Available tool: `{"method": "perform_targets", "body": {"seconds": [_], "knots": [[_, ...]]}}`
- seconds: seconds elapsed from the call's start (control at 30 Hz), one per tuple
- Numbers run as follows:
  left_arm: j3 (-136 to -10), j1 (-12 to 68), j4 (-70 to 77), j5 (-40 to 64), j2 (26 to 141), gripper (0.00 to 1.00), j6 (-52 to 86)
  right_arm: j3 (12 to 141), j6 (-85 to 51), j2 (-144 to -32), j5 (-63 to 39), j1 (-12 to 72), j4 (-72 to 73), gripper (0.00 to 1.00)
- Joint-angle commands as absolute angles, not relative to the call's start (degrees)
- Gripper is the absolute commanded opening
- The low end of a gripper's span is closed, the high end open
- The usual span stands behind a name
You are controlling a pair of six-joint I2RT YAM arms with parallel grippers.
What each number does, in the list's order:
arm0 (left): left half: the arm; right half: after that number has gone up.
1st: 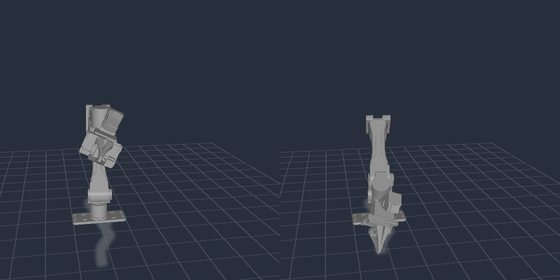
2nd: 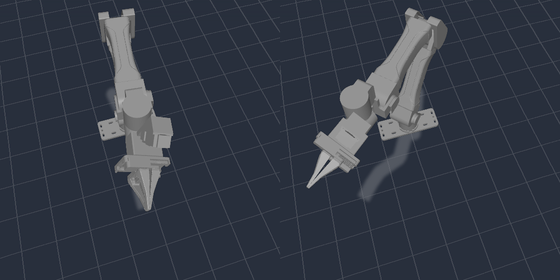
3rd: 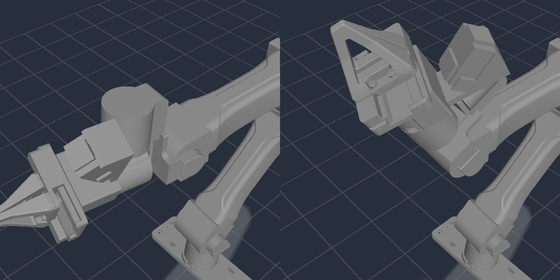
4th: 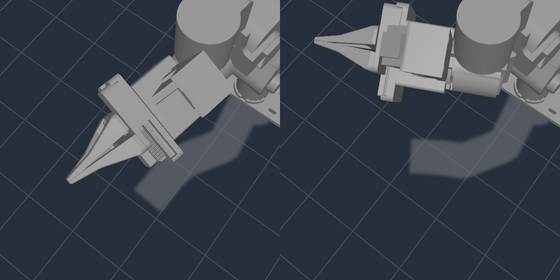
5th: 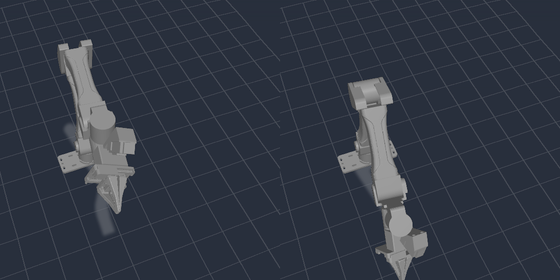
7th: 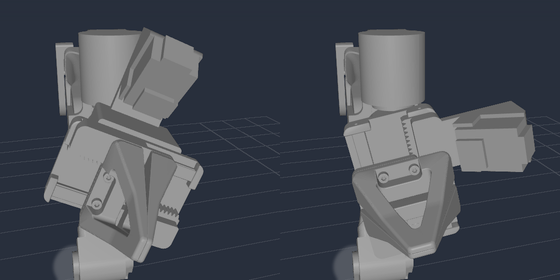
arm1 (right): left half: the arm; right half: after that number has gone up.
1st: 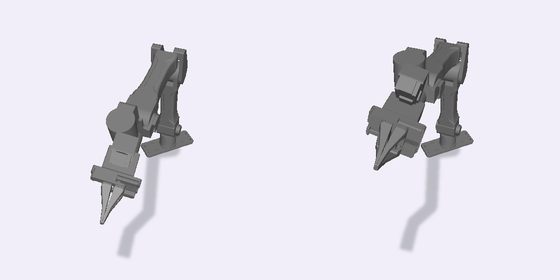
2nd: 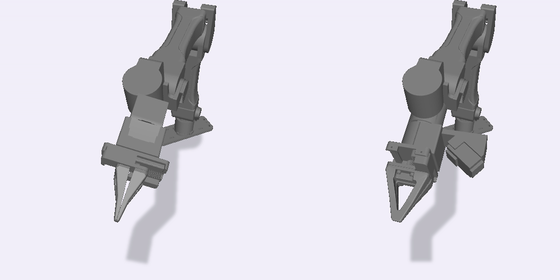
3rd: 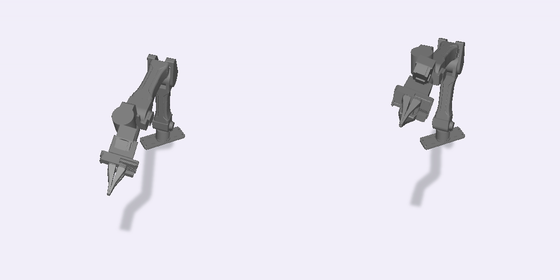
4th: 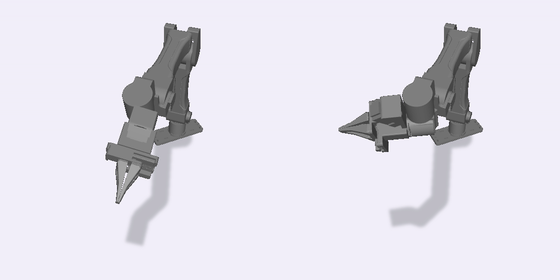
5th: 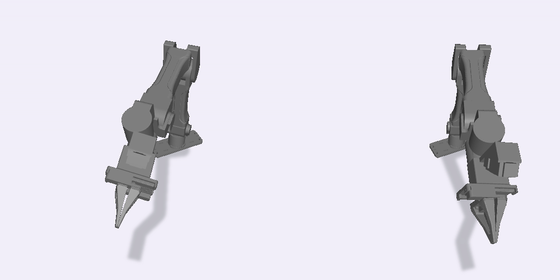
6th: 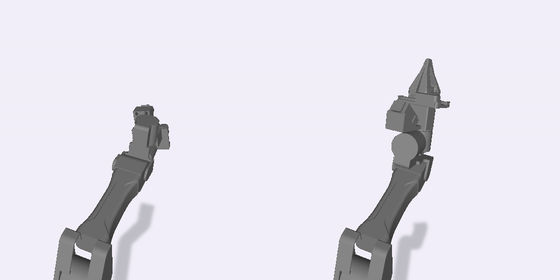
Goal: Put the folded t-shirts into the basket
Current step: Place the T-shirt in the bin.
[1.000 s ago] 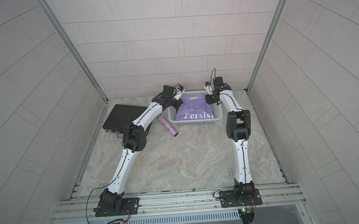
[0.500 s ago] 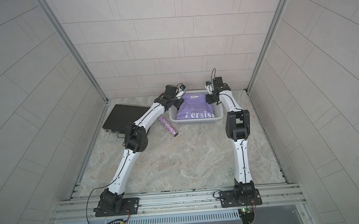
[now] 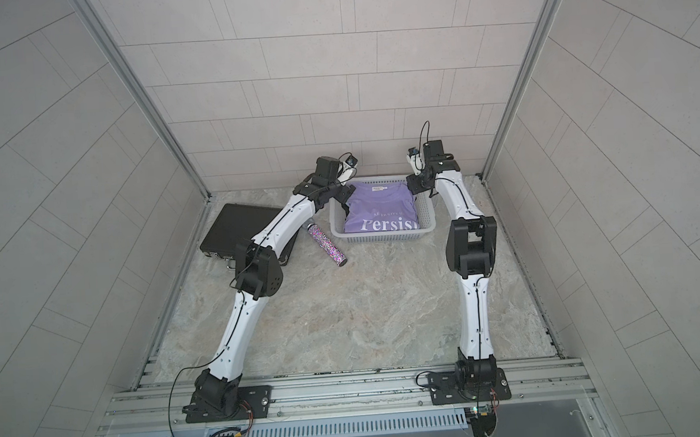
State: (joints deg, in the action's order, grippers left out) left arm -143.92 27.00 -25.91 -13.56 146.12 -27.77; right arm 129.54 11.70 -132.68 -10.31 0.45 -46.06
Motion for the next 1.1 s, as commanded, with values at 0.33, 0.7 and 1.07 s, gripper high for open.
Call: {"method": "perform_targets", "body": {"seconds": [0.33,0.7,1.07], "knots": [[-139.8,27.9,-41.7,10.9,140.4,0.73,-15.6,125.9,9.7,-129.4,-23.4,2.3,-46.9,0.53],[-146.7,28.0,-38.8,7.1,151.1,0.72,-14.6,130.4,5.8,-138.4,-15.9,2.1,-42.5,0.47],[-147.3,28.0,-37.7,-0.4,153.4,0.76,-22.8,134.4,8.9,-143.2,-8.5,1.6,-43.6,0.49]]}}
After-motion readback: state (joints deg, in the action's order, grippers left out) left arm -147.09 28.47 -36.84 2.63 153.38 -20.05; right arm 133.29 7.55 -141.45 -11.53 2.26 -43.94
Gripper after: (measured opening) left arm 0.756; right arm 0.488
